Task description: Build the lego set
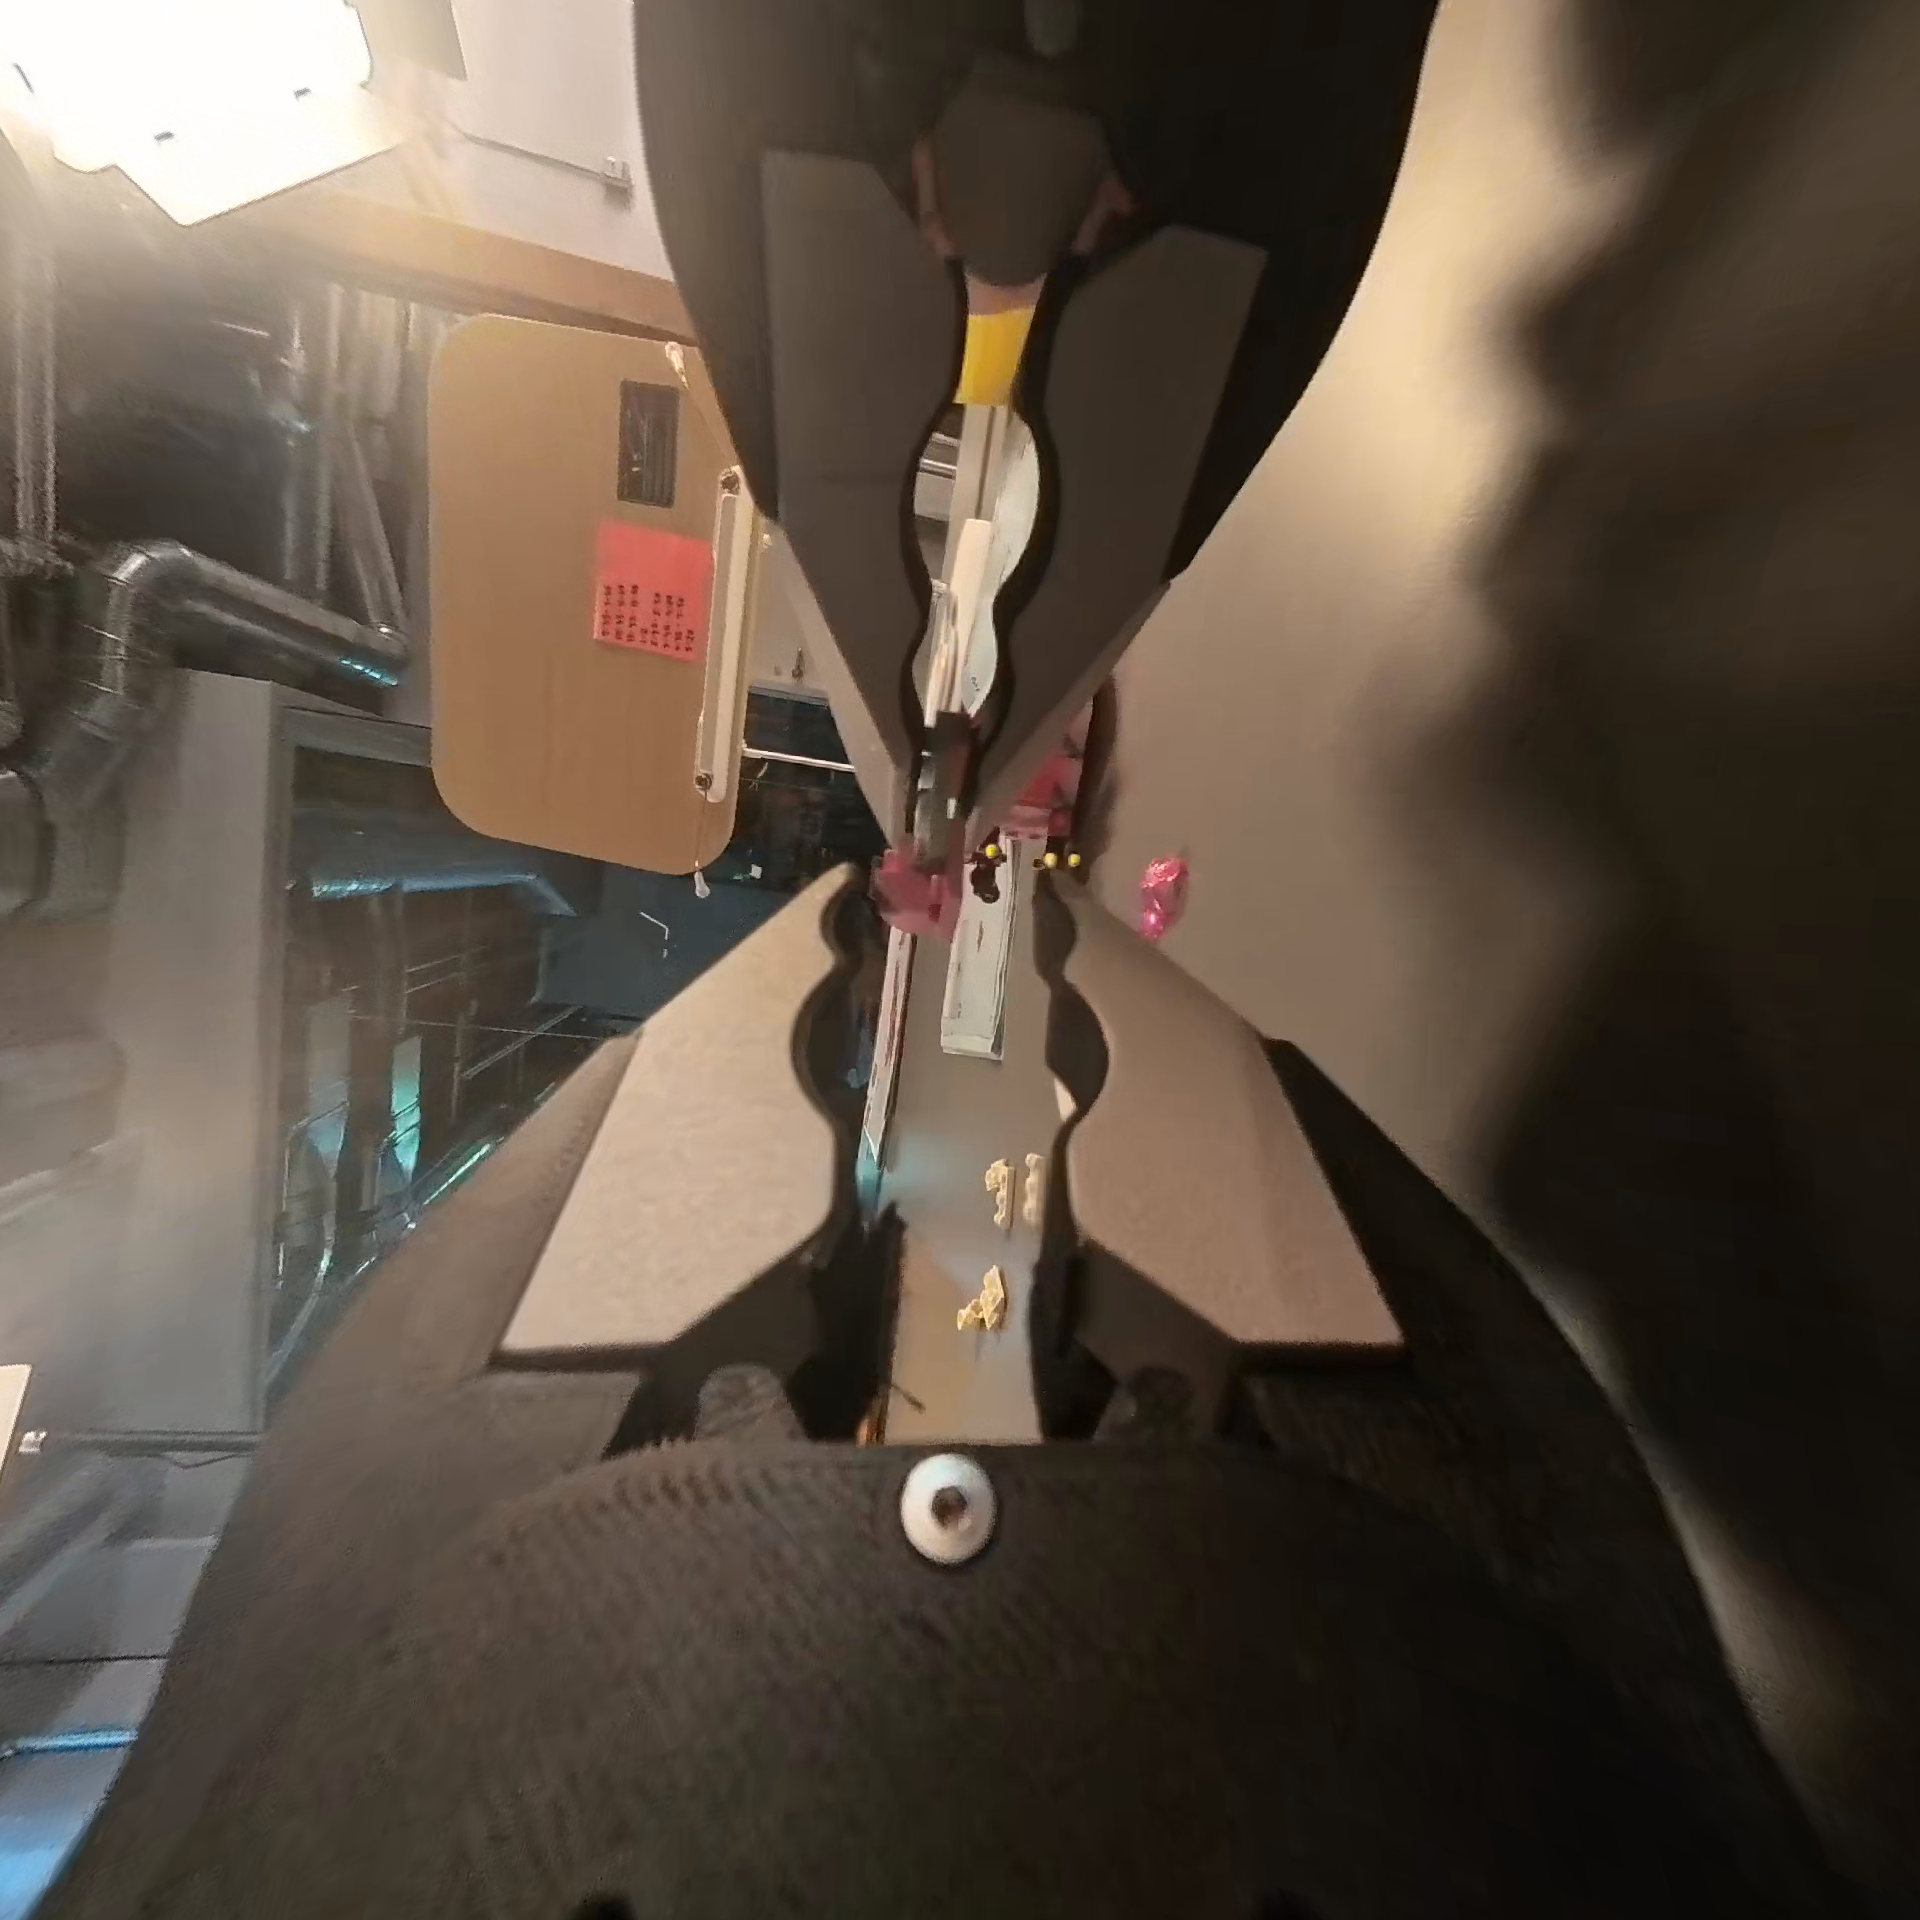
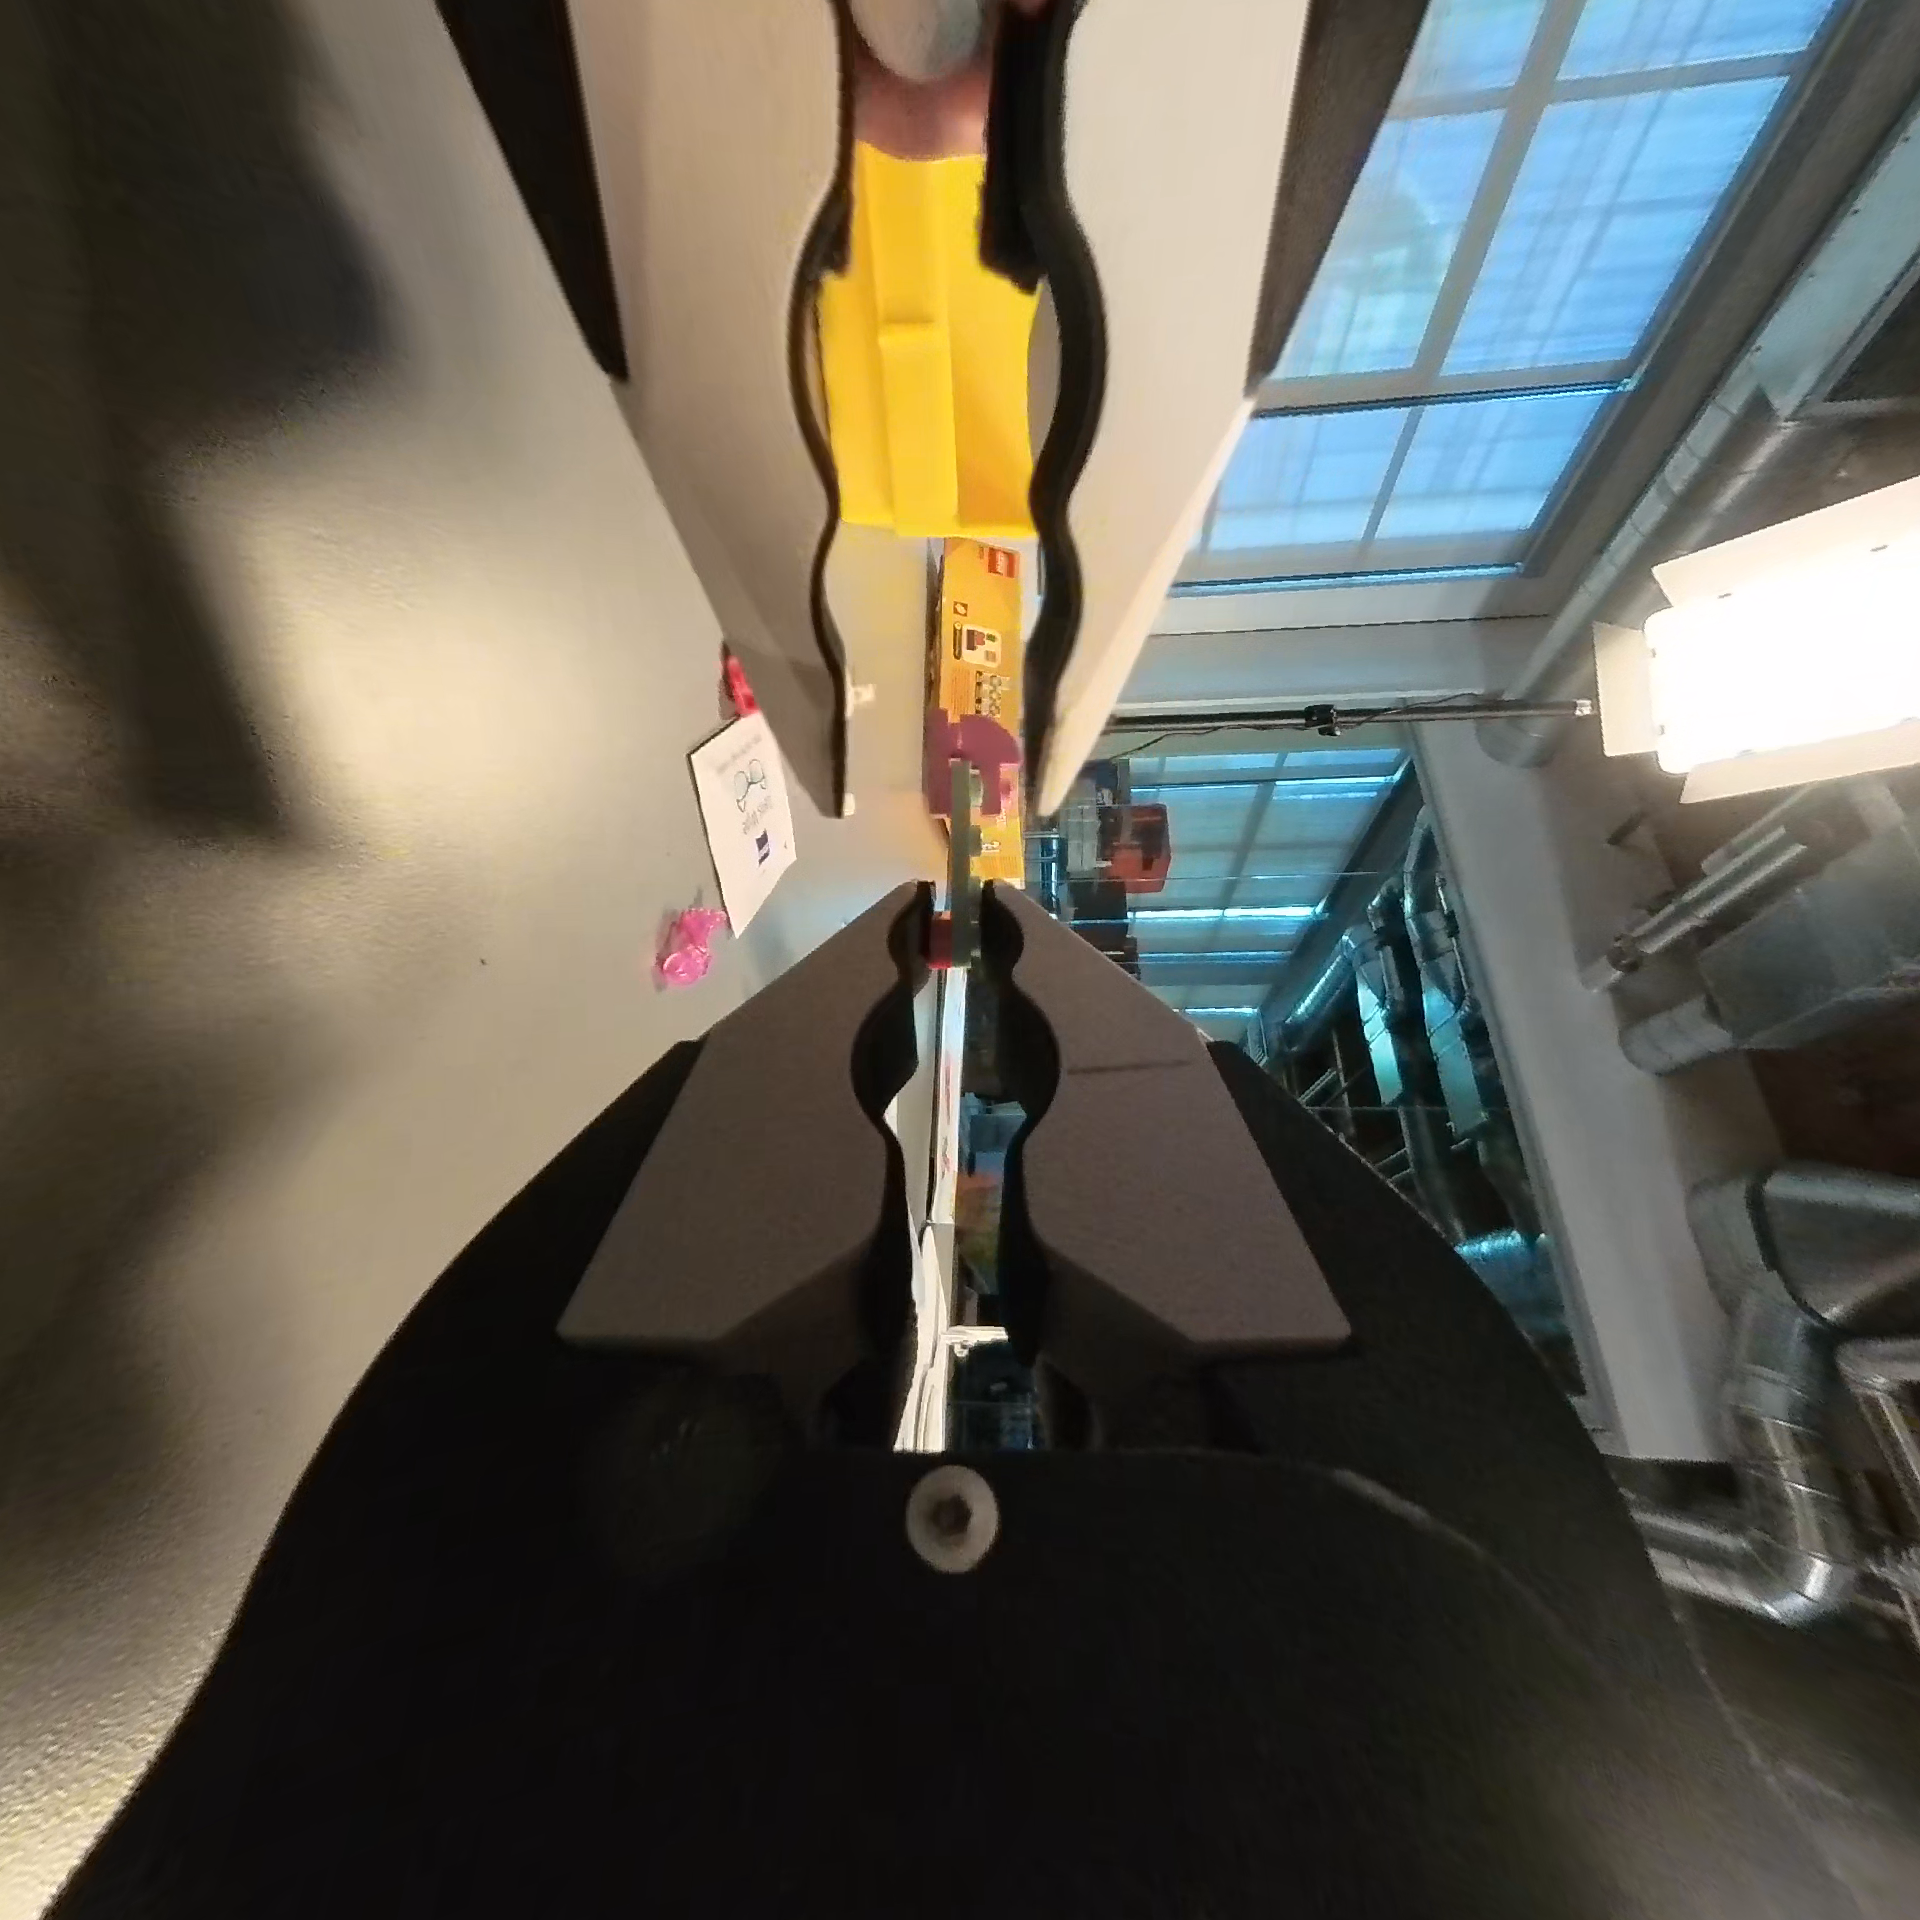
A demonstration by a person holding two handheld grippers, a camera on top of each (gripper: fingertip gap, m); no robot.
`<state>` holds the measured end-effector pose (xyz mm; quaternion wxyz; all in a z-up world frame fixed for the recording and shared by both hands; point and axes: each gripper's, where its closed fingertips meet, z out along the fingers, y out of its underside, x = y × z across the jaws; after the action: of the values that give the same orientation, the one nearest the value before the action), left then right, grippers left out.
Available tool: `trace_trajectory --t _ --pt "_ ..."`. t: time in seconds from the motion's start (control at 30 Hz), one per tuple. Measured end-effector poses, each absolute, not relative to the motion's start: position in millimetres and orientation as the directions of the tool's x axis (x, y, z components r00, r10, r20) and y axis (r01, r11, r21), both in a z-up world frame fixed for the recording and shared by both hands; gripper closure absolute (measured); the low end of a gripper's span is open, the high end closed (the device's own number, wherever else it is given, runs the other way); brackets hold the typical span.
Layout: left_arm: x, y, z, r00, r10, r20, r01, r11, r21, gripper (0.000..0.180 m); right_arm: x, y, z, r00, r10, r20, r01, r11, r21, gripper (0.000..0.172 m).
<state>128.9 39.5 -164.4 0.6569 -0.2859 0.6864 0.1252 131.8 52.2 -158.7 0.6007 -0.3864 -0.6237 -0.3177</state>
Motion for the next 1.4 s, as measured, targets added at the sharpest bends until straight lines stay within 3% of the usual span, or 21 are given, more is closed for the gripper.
trace_trajectory --t 0.1,0.77,1.03,1.3,1.4 --pt "128.5 41.1 -160.5 0.037 -0.188 -0.981 -0.563 0.807 -0.176 0.166 131.4 52.0 -160.8 0.015 0.11 0.994 0.863 0.501 -0.068 0.167" --pt "126.2 42.8 -164.9 -0.055 -0.118 -0.992 -0.56 0.826 -0.067 0.168 128.9 50.6 -168.3 0.036 0.186 0.982 0.848 0.514 -0.128 0.167" --pt "126.3 45.9 -175.6 -0.162 -0.172 -0.972 -0.561 0.826 -0.053 0.168 130.0 53.2 -179.1 0.014 0.232 0.973 0.862 0.491 -0.129 0.166" --pt "121.5 44.0 -195.1 -0.373 -0.082 -0.924 -0.499 0.857 0.125 0.168 127.3 52.9 -195.7 -0.035 0.299 0.954 0.875 0.47 -0.115 0.166" --pt "121.8 46.1 -192.6 -0.356 -0.117 -0.927 -0.516 0.852 0.091 0.168 127.6 54.2 -194.4 -0.014 0.308 0.951 0.876 0.462 -0.137 0.166"
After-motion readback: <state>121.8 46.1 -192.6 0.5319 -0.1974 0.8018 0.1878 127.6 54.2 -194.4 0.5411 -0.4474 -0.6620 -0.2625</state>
